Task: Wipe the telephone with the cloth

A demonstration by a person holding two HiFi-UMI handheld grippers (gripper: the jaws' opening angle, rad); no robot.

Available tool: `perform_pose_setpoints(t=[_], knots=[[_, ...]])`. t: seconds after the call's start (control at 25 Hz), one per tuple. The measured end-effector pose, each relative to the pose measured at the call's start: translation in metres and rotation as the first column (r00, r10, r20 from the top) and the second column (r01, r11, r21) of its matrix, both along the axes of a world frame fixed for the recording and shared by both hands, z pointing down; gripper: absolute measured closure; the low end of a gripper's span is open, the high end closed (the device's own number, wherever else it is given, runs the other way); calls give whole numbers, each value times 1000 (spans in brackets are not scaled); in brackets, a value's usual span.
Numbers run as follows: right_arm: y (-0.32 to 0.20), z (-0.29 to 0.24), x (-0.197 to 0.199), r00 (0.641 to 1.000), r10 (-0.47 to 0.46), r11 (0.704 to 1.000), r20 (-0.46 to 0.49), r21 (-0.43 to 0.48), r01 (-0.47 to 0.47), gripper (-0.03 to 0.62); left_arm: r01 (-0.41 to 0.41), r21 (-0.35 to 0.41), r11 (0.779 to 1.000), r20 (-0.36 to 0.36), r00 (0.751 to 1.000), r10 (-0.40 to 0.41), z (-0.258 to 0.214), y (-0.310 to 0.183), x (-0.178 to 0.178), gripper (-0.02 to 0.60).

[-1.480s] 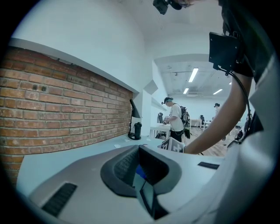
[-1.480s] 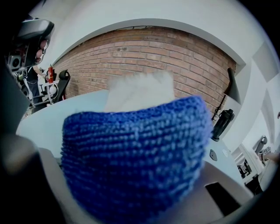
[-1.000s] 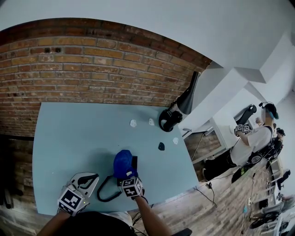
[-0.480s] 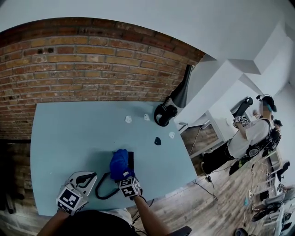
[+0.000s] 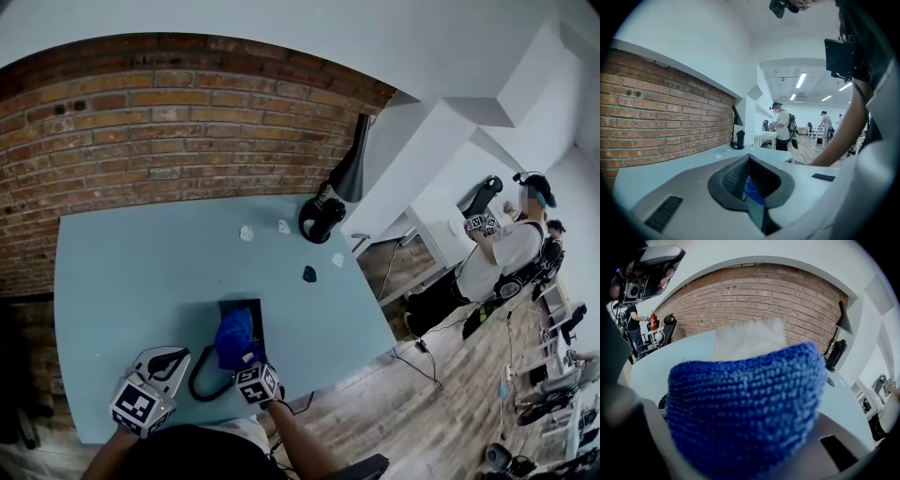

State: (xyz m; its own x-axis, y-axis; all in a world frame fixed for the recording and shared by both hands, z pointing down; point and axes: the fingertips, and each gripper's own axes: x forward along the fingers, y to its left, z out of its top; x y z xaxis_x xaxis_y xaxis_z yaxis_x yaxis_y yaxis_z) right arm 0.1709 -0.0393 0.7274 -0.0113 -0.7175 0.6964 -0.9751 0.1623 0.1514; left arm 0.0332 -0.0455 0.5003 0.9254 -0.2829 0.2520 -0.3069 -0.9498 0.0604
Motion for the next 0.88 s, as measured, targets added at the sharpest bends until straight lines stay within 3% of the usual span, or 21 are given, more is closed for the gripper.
perform_pose_setpoints(t=[0.52,0.64,0.76,0.88], knots=[[24,12,-5,1000,-16,999,-18,-39,16,517,-3,17,1000,-12,1000,3,-6,2,7,591],[41,21,-5,999,-40,992,14,-122,42,513,3,9,1000,-15,1000,-3,-6,5,11,591],[54,20,-14,989,-119,964,93,-229,137,513,6,5,1000,-16,1000,-6,-10,3,11,591],[50,0,-17,973,-162,943,167,-265,203,510,18,2,1000,-11,1000,-18,-13,-2,7,591]])
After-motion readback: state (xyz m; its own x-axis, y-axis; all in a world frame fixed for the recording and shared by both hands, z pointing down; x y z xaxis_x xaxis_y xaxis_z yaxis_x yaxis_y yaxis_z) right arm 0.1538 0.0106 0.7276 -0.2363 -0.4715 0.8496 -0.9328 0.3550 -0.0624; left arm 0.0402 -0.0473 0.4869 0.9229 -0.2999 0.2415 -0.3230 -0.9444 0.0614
